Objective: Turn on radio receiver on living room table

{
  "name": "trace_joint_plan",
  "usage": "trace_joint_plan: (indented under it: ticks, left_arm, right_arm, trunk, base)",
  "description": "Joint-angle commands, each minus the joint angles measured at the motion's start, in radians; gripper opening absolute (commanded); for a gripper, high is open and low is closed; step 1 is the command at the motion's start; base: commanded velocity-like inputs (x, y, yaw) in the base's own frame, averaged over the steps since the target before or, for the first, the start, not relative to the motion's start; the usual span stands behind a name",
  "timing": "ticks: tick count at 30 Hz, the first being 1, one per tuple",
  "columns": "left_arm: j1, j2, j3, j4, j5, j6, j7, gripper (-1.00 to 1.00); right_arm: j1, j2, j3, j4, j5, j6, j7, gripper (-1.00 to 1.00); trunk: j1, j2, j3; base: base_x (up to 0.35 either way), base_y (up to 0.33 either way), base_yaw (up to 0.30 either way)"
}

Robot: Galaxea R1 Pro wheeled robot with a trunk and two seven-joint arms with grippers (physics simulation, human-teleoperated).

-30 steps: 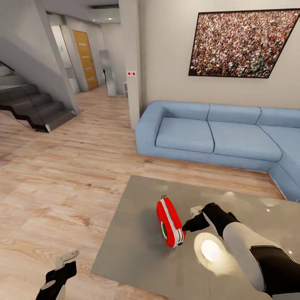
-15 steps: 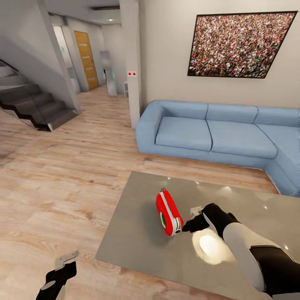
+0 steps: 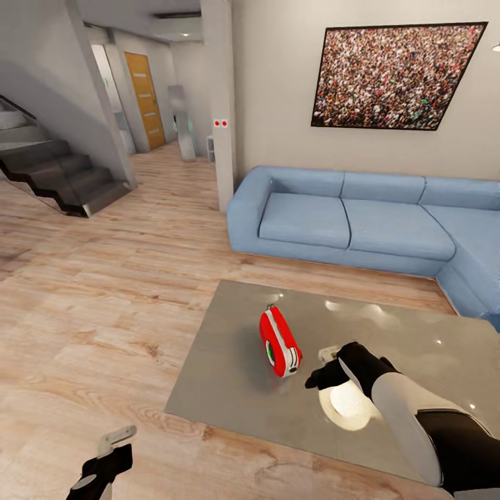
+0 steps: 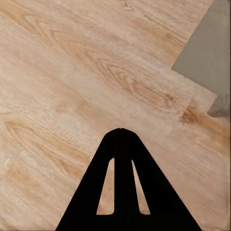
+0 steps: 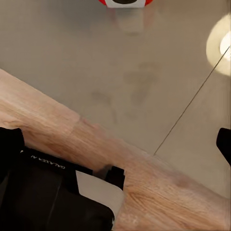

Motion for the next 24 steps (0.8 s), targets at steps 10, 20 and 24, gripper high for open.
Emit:
trace_joint_plan:
  ticks: [10,20,24]
  left_arm:
    - [0.0,0.045,-0.042,0.254,-0.002,-0.013,-0.101,-1.0]
    - [0.0,0.101,-0.058,0.588,-0.031,-0.22,-0.116,-1.0]
    - [0.004,0.099,-0.081,0.631,-0.115,-0.258,-0.124,-1.0]
  right_arm:
    - [0.059,0.001,-0.006,0.266,-0.12,-0.433,-0.158,1.0]
    - [0.364,0.0,-0.006,0.273,-0.188,-0.687,-0.402,1.0]
    - [0.442,0.0,-0.006,0.273,-0.218,-0.718,-0.429,1.0]
  trunk:
    - [-0.038,0.07,0.031]
    - [-0.054,0.098,0.044]
    - [-0.054,0.098,0.044]
  base:
    - [-0.001,0.0,0.0]
    - [0.0,0.0,0.0]
    - [0.0,0.0,0.0]
